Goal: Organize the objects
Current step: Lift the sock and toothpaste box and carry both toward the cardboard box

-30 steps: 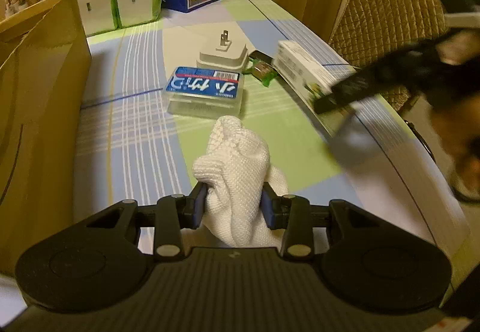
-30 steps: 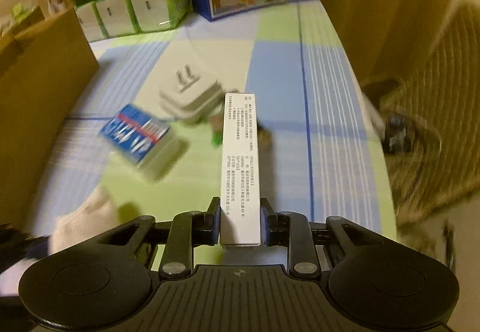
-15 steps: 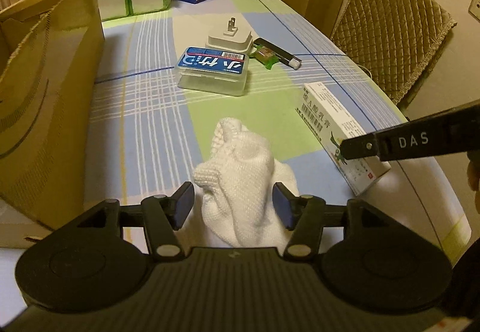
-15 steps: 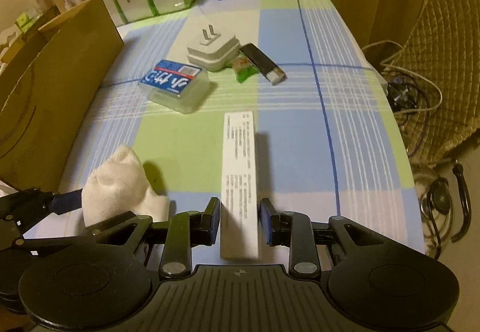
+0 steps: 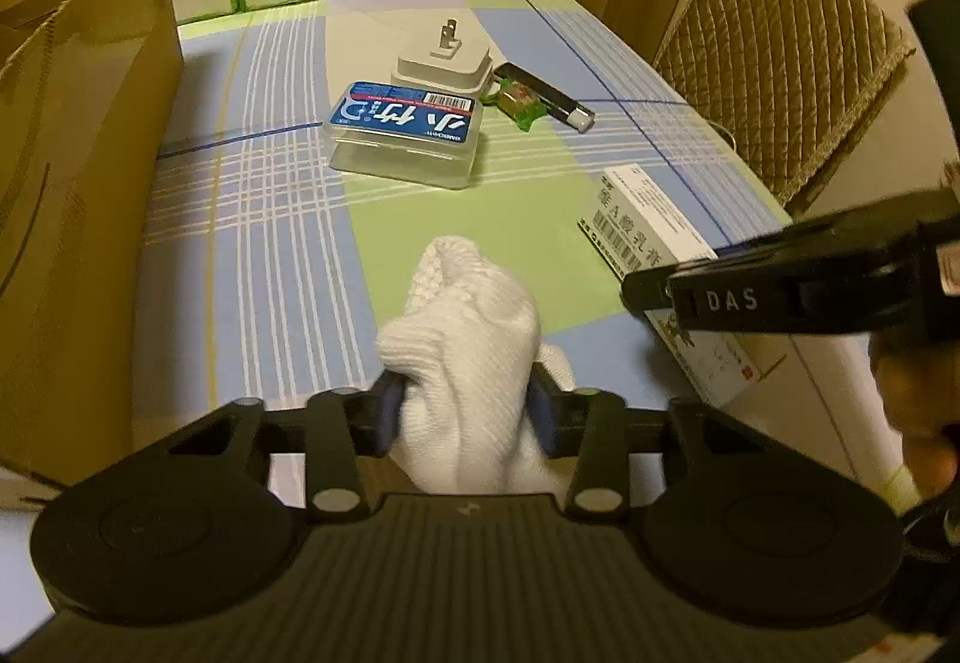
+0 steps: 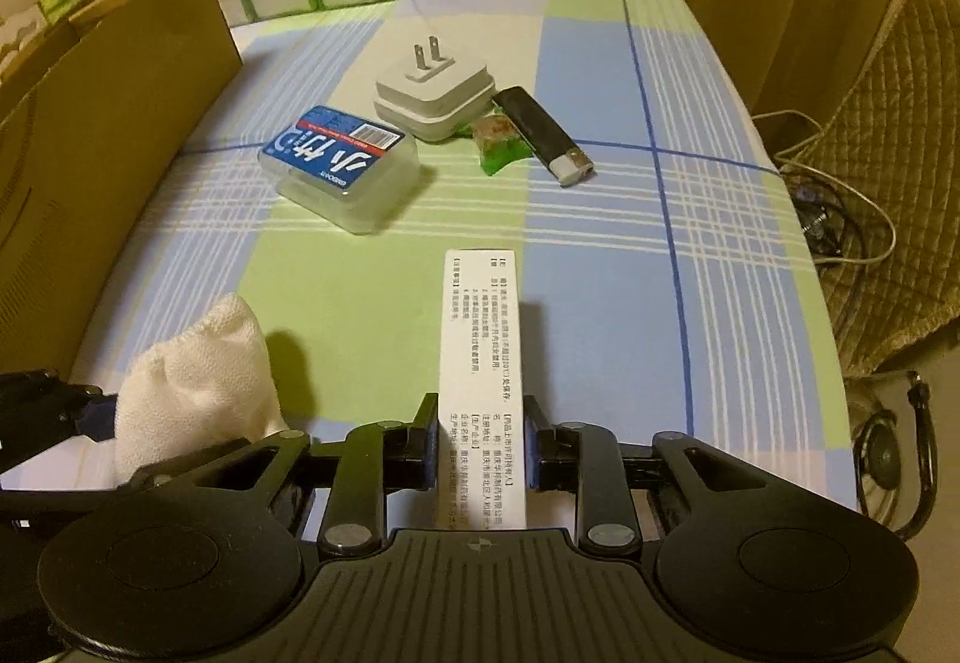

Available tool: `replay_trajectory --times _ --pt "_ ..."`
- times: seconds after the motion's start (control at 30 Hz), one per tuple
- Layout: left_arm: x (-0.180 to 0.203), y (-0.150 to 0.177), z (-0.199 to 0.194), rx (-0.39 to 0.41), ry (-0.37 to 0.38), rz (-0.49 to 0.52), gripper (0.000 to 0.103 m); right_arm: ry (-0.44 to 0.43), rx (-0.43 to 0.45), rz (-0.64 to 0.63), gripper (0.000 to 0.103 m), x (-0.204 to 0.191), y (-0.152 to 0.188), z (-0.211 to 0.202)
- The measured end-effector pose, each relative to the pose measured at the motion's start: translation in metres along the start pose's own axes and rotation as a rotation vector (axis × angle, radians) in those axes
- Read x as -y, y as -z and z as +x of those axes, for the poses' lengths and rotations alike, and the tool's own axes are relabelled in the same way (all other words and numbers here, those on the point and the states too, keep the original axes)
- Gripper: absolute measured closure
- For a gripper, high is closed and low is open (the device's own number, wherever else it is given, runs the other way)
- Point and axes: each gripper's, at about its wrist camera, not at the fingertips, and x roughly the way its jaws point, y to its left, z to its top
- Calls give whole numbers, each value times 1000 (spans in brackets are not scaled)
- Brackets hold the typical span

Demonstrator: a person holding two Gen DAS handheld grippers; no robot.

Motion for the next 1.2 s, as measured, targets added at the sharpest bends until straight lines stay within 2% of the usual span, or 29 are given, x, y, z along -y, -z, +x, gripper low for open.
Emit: replay_trajectory --times 0.33,0.63,0.87,1.2 --pt "1 15 -61 71 -11 -4 74 -35 112 112 80 -13 27 -76" --pt "1 26 -137 158 -21 -14 74 -67 185 125 80 -39 52 -142" --pt "-9 38 -184 198 -36 -28 74 -101 215 96 80 -69 66 -170" --pt "-34 57 -225 219 -96 -49 74 -165 226 17 80 -119 70 -183"
